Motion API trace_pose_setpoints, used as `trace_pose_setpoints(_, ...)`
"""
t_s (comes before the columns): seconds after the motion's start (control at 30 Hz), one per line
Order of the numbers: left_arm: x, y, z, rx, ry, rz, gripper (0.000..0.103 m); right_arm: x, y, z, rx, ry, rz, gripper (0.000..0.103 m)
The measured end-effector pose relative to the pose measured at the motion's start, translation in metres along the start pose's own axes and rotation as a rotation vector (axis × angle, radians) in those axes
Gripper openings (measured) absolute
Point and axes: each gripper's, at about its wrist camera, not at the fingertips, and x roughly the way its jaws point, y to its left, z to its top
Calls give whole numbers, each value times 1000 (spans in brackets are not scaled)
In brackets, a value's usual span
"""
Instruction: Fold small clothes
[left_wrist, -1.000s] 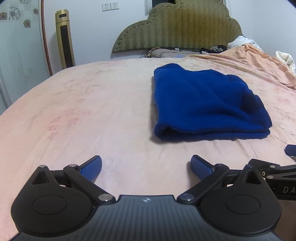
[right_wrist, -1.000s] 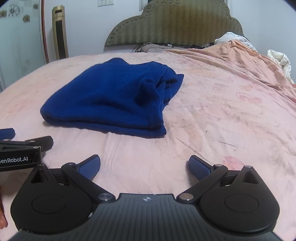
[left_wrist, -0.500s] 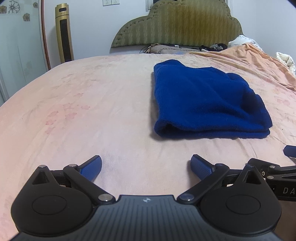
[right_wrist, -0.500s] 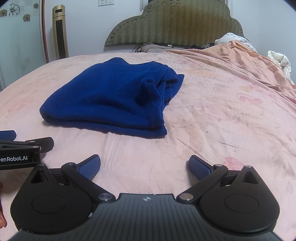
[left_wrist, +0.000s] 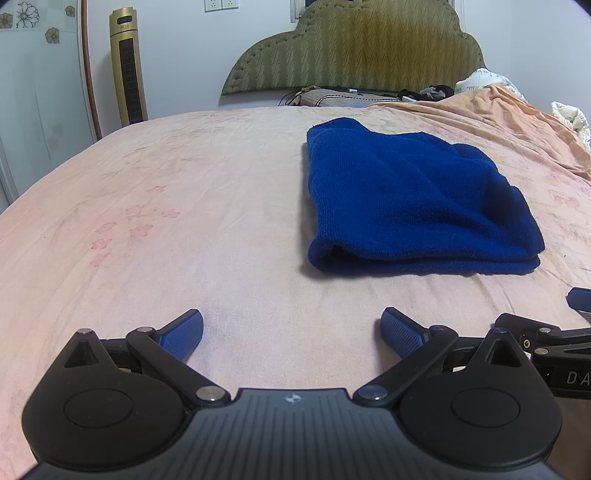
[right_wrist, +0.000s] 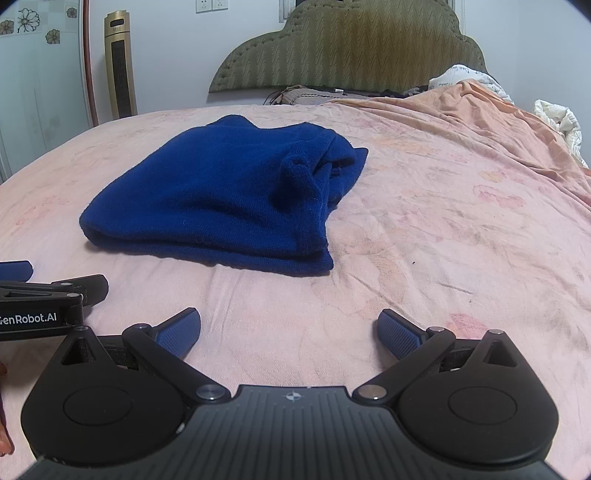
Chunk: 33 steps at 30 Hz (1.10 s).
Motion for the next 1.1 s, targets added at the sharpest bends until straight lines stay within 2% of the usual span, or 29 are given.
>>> trace_pose_setpoints(1.1, 0, 1, 0, -1, 1, -1, 103, 0, 0, 0, 6, -3, 1, 103)
